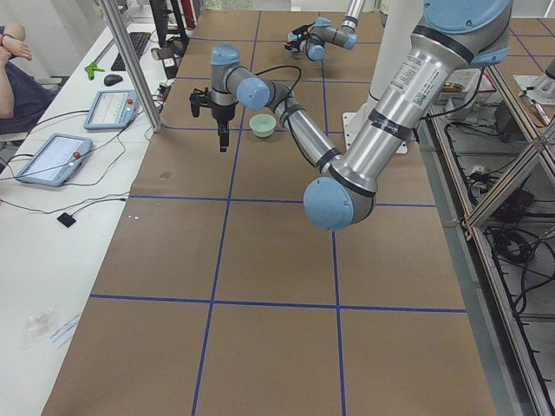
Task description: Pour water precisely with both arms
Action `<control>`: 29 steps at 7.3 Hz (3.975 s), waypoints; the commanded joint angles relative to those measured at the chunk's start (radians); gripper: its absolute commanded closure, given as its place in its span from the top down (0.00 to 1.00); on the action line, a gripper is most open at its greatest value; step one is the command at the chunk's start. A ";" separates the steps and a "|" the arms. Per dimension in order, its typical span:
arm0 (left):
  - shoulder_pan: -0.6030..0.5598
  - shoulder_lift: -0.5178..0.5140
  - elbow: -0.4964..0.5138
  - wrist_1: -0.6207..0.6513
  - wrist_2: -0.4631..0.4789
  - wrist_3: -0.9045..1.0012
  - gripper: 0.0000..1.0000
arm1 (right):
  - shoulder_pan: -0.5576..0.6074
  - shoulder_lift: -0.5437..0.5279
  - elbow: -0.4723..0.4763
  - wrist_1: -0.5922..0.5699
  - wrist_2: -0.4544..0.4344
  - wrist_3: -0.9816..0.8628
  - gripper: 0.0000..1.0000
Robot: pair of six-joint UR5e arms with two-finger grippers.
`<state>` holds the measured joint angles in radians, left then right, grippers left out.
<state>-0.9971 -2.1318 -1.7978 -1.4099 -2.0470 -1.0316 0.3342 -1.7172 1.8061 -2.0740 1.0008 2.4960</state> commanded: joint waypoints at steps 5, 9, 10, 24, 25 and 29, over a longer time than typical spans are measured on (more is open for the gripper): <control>0.000 0.001 -0.005 0.008 -0.001 -0.001 1.00 | -0.004 -0.009 0.094 -0.142 0.001 0.003 0.99; 0.000 0.001 -0.032 0.031 -0.022 -0.001 1.00 | 0.138 -0.007 0.226 -0.287 -0.075 -0.154 0.99; 0.000 0.001 -0.034 0.029 -0.022 -0.001 1.00 | 0.211 0.002 0.245 -0.287 -0.115 -0.266 0.99; 0.399 -0.188 0.130 -0.222 0.142 -0.366 1.00 | 1.048 0.413 -0.124 0.374 0.943 -2.351 0.99; 0.405 -0.186 0.132 -0.221 0.142 -0.366 1.00 | 1.066 0.412 -0.143 0.374 1.026 -2.402 0.99; 0.413 -0.189 0.204 -0.270 0.142 -0.366 1.00 | 1.094 0.407 -0.142 0.267 1.154 -2.510 0.99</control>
<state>-0.5863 -2.3192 -1.6169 -1.6663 -1.9053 -1.3974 1.4250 -1.3064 1.6656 -1.7777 2.1394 0.0076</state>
